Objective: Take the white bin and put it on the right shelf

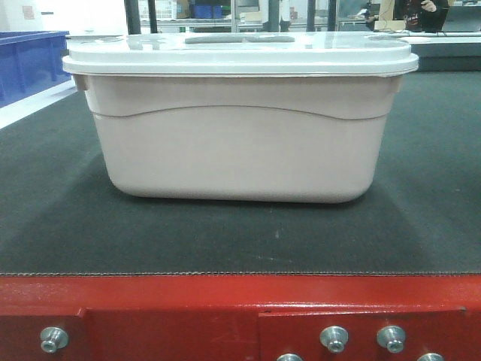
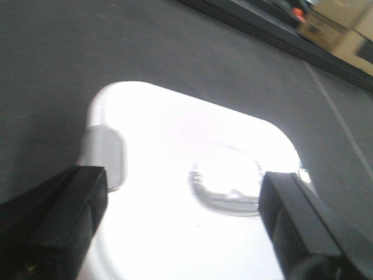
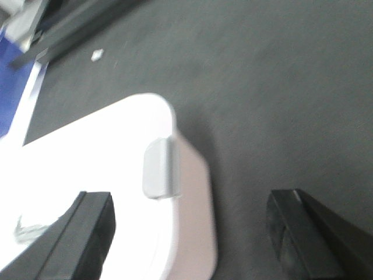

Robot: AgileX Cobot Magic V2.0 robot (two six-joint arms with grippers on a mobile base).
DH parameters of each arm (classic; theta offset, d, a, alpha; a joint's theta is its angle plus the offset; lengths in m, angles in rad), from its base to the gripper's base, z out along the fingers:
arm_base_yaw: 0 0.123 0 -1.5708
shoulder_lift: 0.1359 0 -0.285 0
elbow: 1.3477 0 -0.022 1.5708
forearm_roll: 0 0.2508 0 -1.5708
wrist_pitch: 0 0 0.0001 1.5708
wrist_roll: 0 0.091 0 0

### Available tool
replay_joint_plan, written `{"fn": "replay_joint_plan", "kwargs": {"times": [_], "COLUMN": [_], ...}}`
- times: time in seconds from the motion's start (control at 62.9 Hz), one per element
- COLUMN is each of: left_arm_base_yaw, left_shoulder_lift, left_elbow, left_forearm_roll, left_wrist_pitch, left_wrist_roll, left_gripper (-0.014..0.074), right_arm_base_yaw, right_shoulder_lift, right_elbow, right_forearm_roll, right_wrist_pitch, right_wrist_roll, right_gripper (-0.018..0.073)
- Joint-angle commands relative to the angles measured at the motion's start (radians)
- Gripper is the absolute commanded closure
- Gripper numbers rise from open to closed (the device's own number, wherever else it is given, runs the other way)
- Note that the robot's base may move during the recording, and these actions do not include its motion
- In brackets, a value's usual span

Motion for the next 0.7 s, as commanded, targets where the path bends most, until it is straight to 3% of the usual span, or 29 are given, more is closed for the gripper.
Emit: {"fn": "replay_joint_plan", "kwargs": {"times": [0.0,0.159,0.381,0.683], "left_arm_base_yaw": [0.029,0.123,0.244,0.272], "left_shoulder_lift": [0.052,0.19,0.361,0.514], "left_elbow": [-0.083,-0.121,-0.121,-0.121], "left_forearm_roll": [-0.195,-0.378,-0.638,-0.737], "left_wrist_pitch": [0.065,0.263,0.504,0.59], "left_wrist_roll": [0.125,0.226,0.366,0.449], "left_gripper": [0.0075,0.005,0.005,0.005], "right_arm_base_yaw": [-0.001,-0.002,-0.026,-0.197], "right_shoulder_lift": [0.045,0.14,0.289,0.388], "right_elbow": [-0.068,-0.08,-0.08,-0.08], "right_forearm_roll": [0.145,0.458,0.87,1.071], "right_wrist_pitch": [0.0,0.048,0.264,0.472], "right_wrist_roll": [-0.06,-0.268,-0.597,-0.77], "right_gripper": [-0.0074,-0.0074,-0.0074,-0.0074]}}
